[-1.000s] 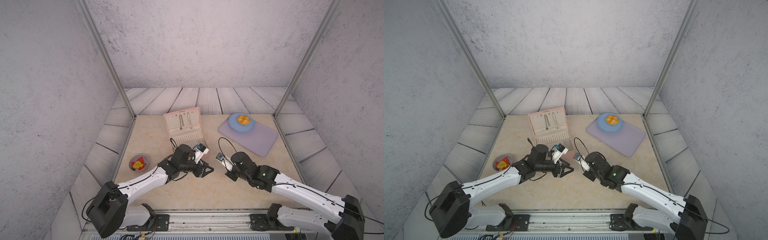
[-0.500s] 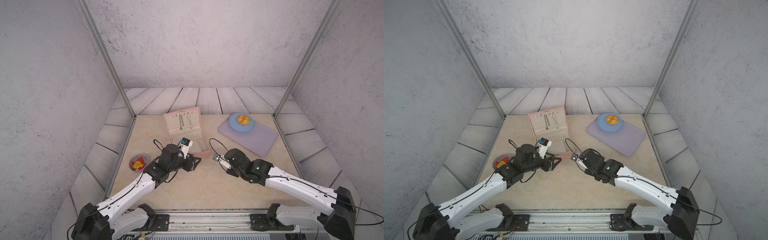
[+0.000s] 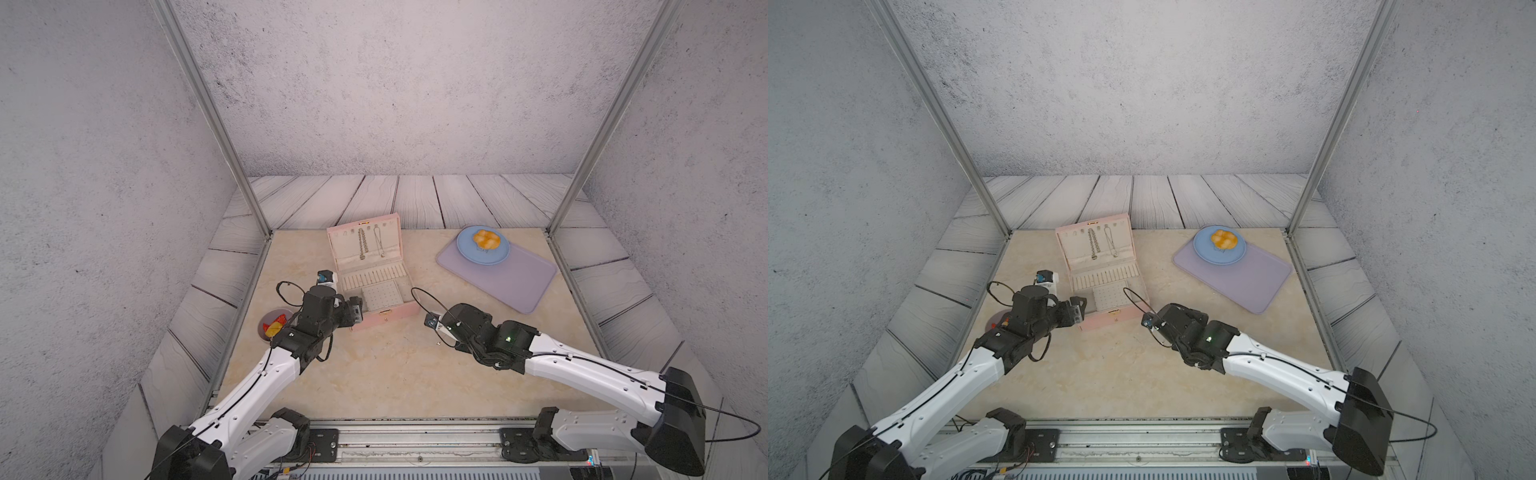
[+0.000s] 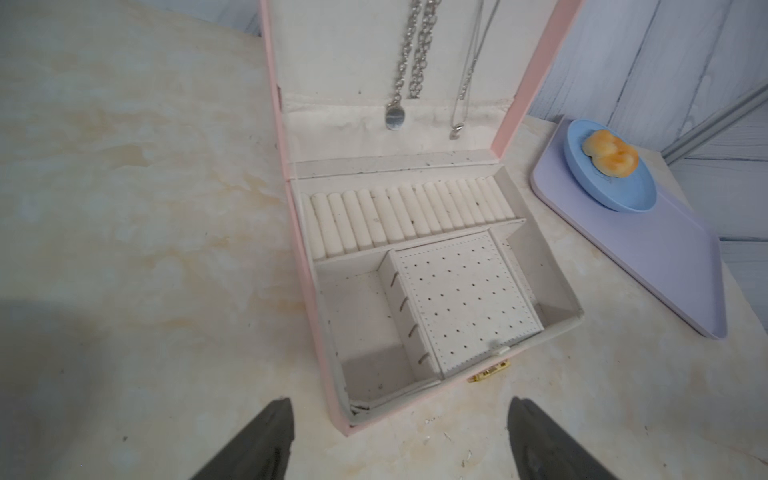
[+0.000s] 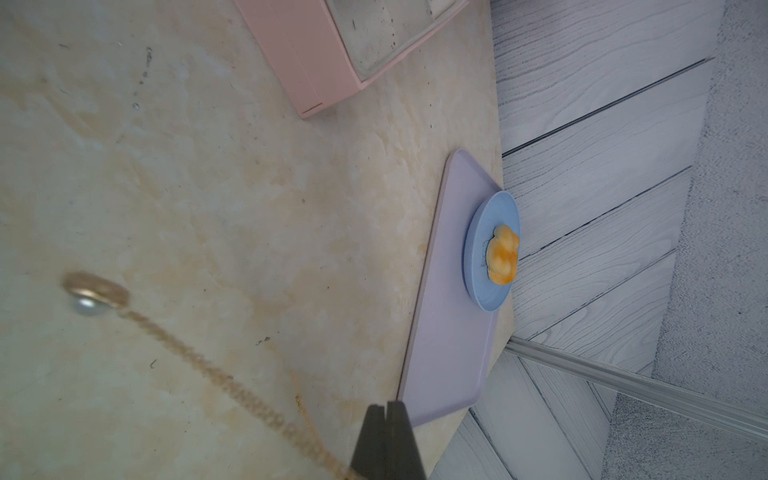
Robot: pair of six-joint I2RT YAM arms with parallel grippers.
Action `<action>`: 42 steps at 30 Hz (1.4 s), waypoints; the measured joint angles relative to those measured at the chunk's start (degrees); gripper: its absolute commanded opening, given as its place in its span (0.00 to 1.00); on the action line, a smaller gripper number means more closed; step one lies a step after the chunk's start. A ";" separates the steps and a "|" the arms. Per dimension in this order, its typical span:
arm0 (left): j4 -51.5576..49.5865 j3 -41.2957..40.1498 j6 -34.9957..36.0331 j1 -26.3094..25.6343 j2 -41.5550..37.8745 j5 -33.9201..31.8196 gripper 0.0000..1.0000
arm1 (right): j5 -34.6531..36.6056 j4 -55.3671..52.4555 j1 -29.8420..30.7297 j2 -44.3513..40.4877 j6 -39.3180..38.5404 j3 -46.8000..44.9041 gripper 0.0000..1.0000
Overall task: Put jewelry chain into jewelry box
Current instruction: Move the jewelry box to the center of the board.
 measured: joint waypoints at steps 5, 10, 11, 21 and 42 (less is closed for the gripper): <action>2.08 0.00 -1.07 0.96 6.56 -1.22 0.89 | 0.00 0.07 0.83 0.00 -0.02 0.00 0.00; 3.85 0.96 -1.16 2.05 15.34 -1.84 0.83 | 0.11 0.13 1.51 -0.13 0.00 -0.02 0.00; 3.93 1.49 -1.03 2.23 17.20 -1.84 0.82 | 0.20 0.15 1.68 -0.20 0.00 -0.02 0.00; 4.39 5.27 1.27 3.02 24.65 -1.09 0.41 | 0.81 0.37 2.69 -0.57 0.00 -0.04 0.00; -3.37 -2.12 -0.57 -10.86 11.89 4.44 0.28 | 0.81 -2.62 6.73 -7.85 2.67 0.00 0.00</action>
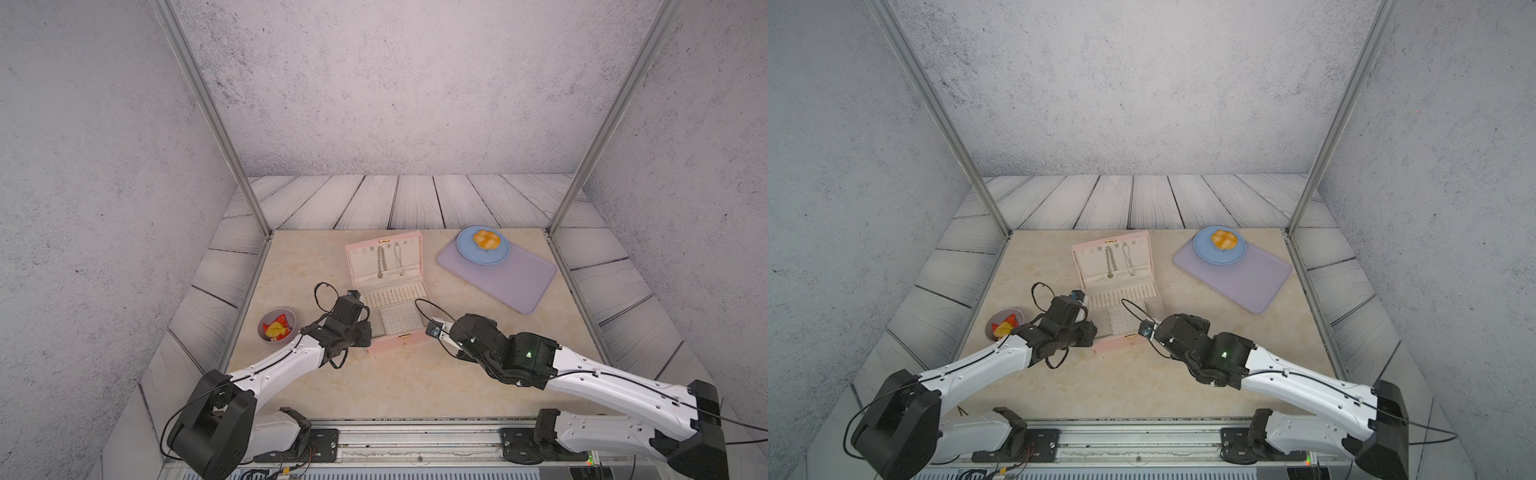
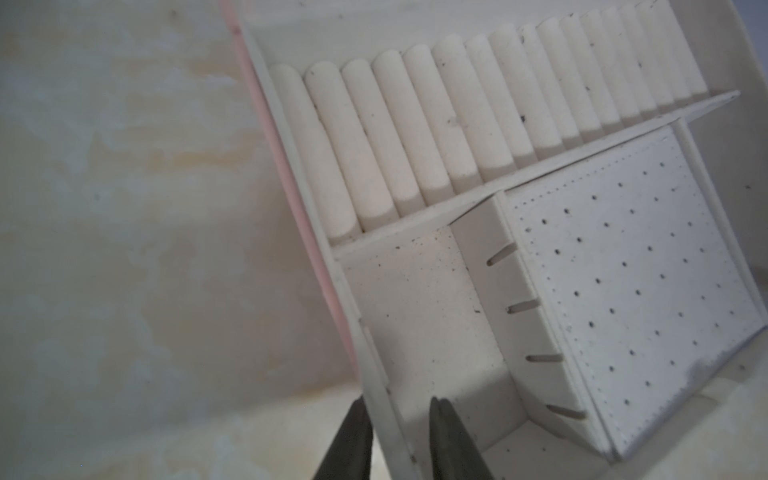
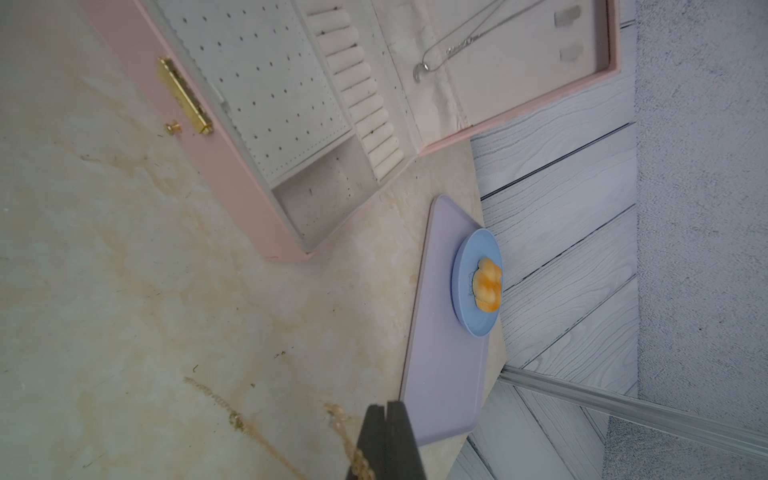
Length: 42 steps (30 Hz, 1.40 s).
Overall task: Put jewelry chain into jewelry box
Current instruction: Move the jewelry box to the center of the board, then open the fastener on the jewelry box.
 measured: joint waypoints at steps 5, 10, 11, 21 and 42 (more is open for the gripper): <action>-0.96 -0.61 -0.59 -5.35 -1.36 1.90 0.29 | -0.02 -2.67 1.01 -1.18 1.16 0.44 0.00; -4.15 -0.87 -0.22 -8.76 -6.86 4.94 0.50 | -0.92 -3.76 1.42 -3.15 2.23 1.22 0.00; -4.66 -0.83 0.28 -8.92 -9.09 4.83 0.55 | -1.44 -3.78 1.44 -3.65 2.29 1.25 0.00; 10.08 -0.42 24.30 -8.92 -22.10 0.92 0.58 | -11.96 4.85 1.44 -10.60 2.38 -2.86 0.00; 40.22 7.72 52.87 -2.19 7.41 3.52 0.59 | -20.15 18.99 -2.34 -9.75 2.25 -8.72 0.00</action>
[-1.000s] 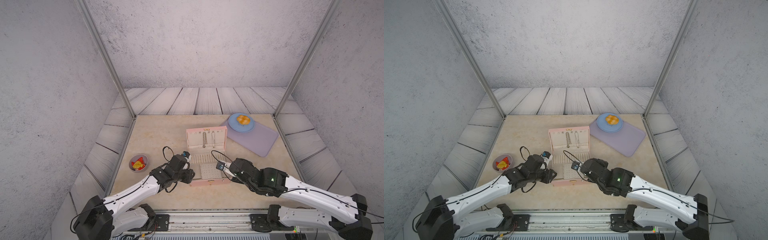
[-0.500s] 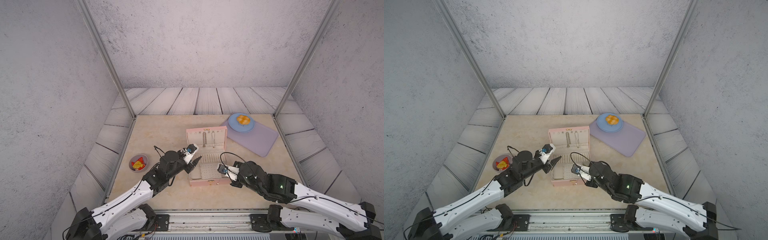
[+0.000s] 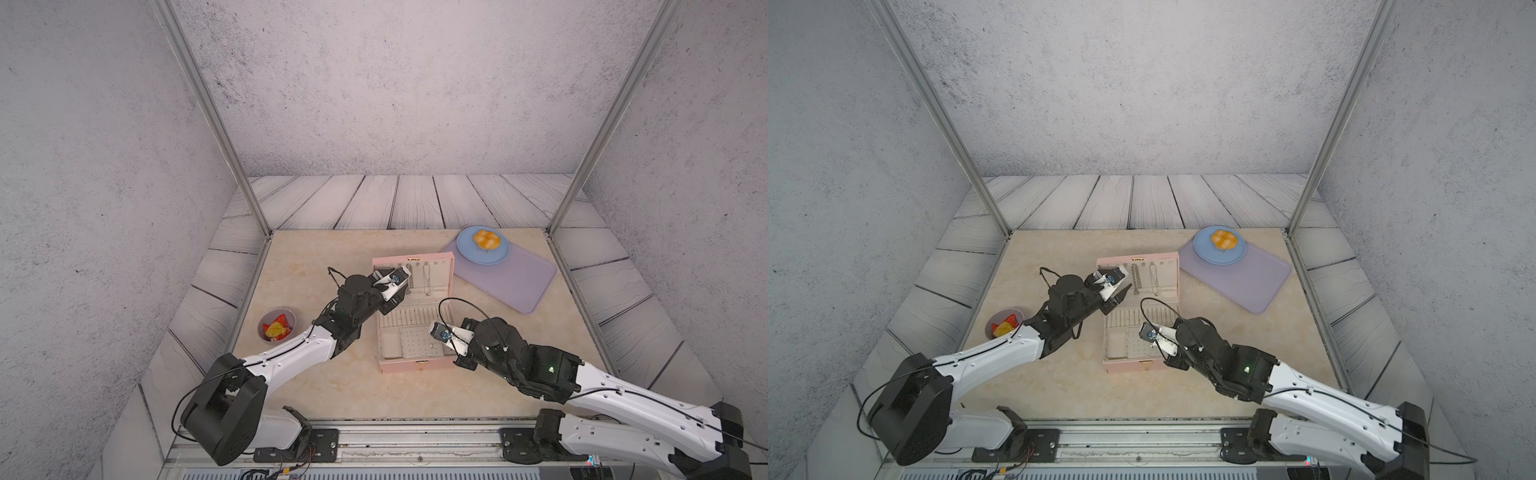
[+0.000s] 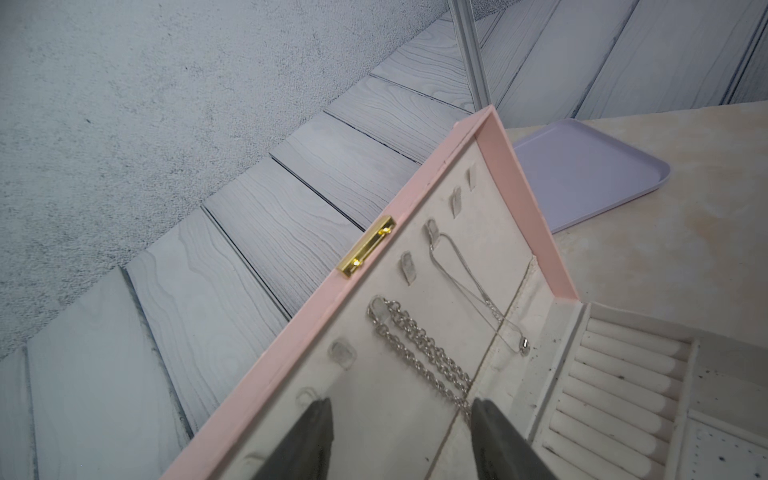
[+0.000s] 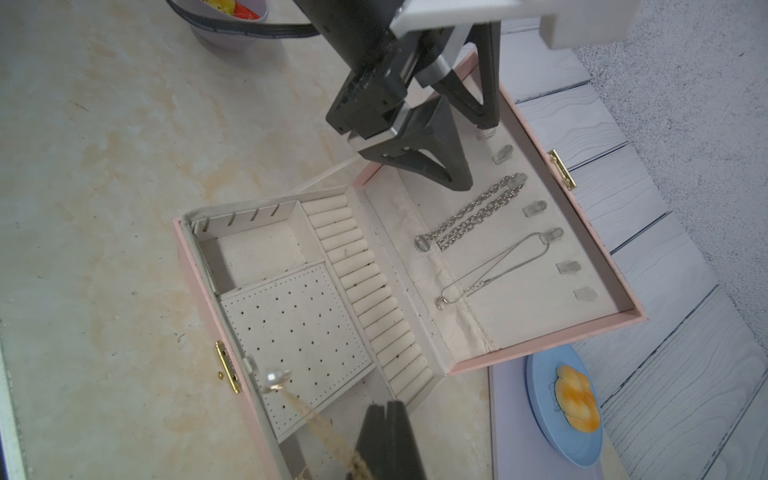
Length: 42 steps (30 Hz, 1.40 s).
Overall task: Put jewelry chain into jewelry box
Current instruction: Open the fastener on the jewelry box.
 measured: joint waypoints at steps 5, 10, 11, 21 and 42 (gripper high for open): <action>0.50 1.95 0.66 0.94 2.49 1.31 0.58 | -0.98 0.85 -1.09 -0.13 0.00 -0.11 0.00; 0.44 3.26 0.63 1.55 4.46 1.62 0.58 | -1.79 1.20 -1.33 -0.15 0.00 -0.44 0.00; 0.39 3.39 0.63 1.62 4.72 1.55 0.58 | -1.86 1.22 -1.33 -0.15 0.00 -0.50 0.00; 0.26 4.83 0.52 1.64 6.32 1.66 0.58 | -2.47 1.25 -1.33 -1.11 0.02 -0.70 0.00; -5.33 8.00 8.72 1.20 7.56 2.40 0.47 | -3.30 1.99 -1.33 -2.25 0.00 -1.73 0.00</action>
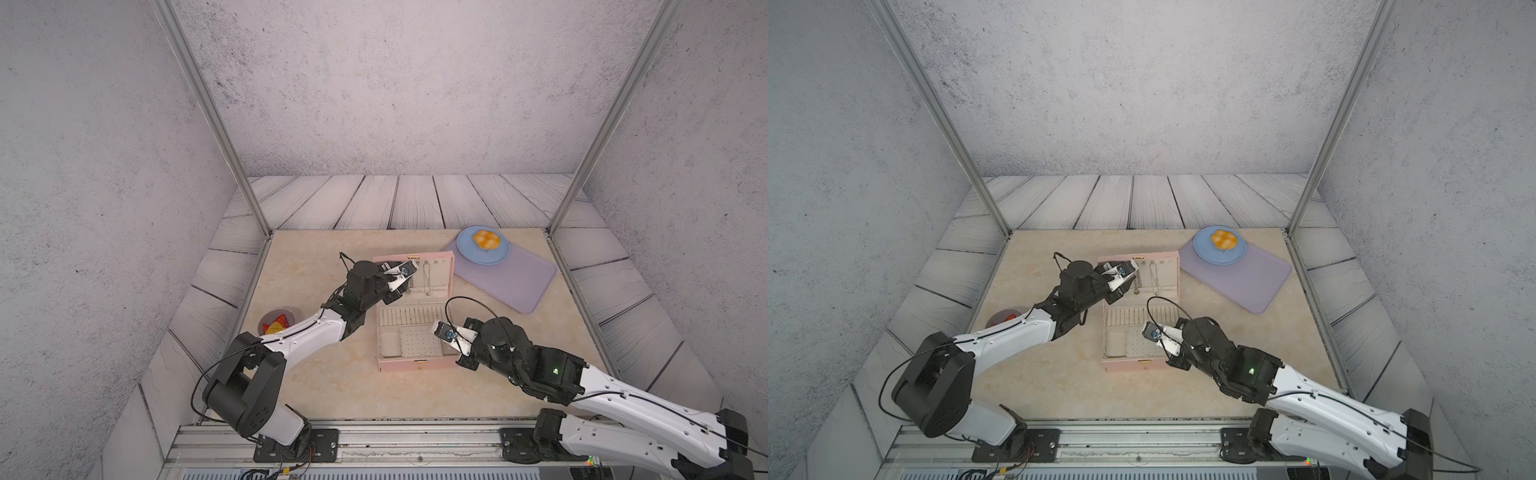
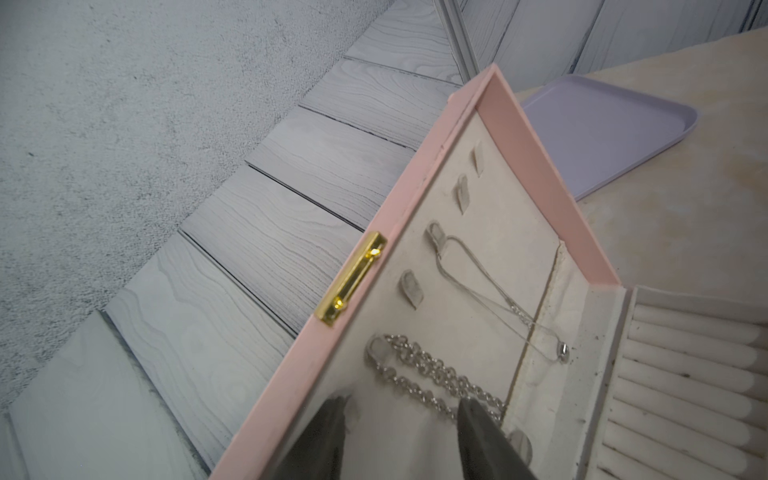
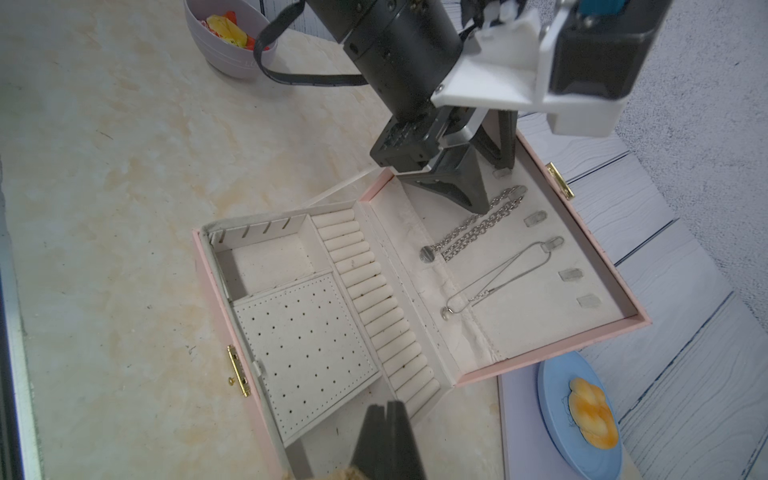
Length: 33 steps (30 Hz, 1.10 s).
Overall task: Put jewelry chain into jewelry box
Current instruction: Open the fastener on the jewelry box.
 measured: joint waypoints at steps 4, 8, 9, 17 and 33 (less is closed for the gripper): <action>-3.67 1.51 5.09 -1.36 0.00 -3.89 0.44 | 0.00 0.07 0.00 -0.20 0.00 0.00 0.00; -7.56 3.56 9.07 -3.32 0.26 -9.44 0.39 | 0.00 0.07 0.00 -0.22 0.00 0.00 0.00; -8.04 3.80 9.99 -3.85 0.35 -10.97 0.38 | 0.00 0.07 0.00 -0.22 0.00 0.00 0.00; -9.22 3.82 14.45 -6.73 0.42 -19.34 0.34 | 0.02 0.09 0.00 -0.57 0.02 -0.07 0.00; -19.02 2.08 15.78 -8.20 1.79 -22.80 0.33 | 0.02 0.50 0.00 -2.08 0.07 -0.94 0.00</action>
